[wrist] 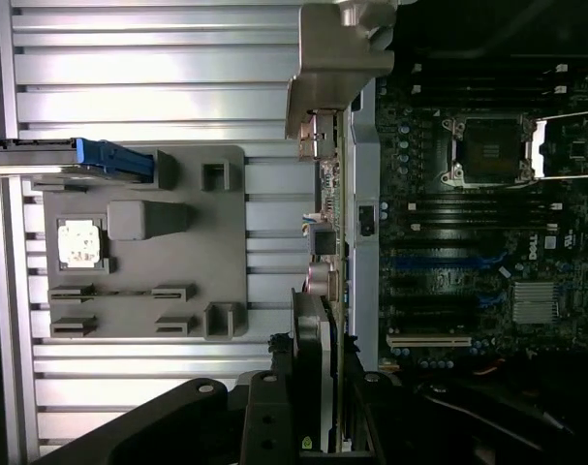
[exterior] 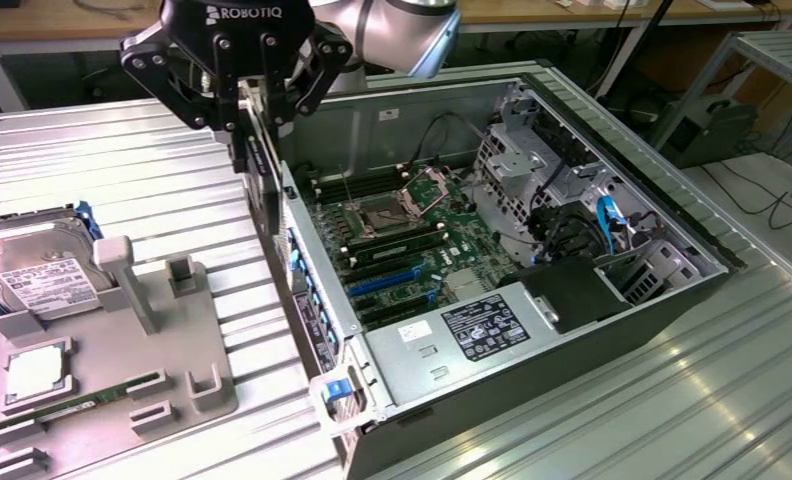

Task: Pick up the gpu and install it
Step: 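Pick up the gpu and move the gpu toward the slot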

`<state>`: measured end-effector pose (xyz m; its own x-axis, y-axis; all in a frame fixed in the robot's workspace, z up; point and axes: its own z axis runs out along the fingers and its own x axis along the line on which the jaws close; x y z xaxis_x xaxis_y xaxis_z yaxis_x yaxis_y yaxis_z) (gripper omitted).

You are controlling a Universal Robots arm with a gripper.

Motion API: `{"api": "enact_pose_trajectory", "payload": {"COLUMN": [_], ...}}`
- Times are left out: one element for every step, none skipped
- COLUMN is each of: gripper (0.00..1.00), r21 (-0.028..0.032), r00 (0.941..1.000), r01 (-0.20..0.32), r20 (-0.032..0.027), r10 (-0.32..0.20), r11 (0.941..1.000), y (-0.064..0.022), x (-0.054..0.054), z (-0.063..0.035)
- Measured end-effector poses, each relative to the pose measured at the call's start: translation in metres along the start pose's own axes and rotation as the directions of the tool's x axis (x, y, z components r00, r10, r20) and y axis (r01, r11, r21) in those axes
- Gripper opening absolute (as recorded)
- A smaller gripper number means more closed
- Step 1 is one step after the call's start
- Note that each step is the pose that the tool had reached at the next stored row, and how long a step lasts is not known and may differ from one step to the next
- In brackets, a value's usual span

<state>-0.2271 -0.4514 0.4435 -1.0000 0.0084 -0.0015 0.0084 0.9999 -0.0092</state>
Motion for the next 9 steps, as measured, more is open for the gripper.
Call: {"api": "enact_pose_trajectory", "payload": {"gripper": [0.28,0.28,0.28,0.28,0.28,0.28,0.28,0.28,0.28], "r21": [0.0000,0.0000,0.0001,0.0000,0.0000,0.0000,0.0000,0.0001,0.0000], "r00": [1.0000,1.0000,1.0000,1.0000,1.0000,1.0000,1.0000,1.0000,1.0000], "r01": [0.000,0.000,0.000,0.000,0.000,0.000,0.000,0.000,0.000], "r20": [0.0000,0.0000,-0.0001,0.0000,0.0000,0.0000,0.0000,0.0000,-0.0001], "r10": [0.000,0.000,0.000,0.000,0.000,0.000,0.000,0.000,0.000], "r11": [1.0000,1.0000,1.0000,1.0000,1.0000,1.0000,1.0000,1.0000,1.0000], "y": [0.0000,0.0000,0.0000,0.0000,0.0001,0.0001,0.0001,0.0001,0.0001], "x": [-0.0011,-0.0023,-0.0033,-0.0044,-0.0055,-0.0068,-0.0079,-0.0091,-0.0103], "z": [0.0000,0.0000,0.0000,0.0000,0.0000,0.0000,0.0000,0.0000,0.0000]}}
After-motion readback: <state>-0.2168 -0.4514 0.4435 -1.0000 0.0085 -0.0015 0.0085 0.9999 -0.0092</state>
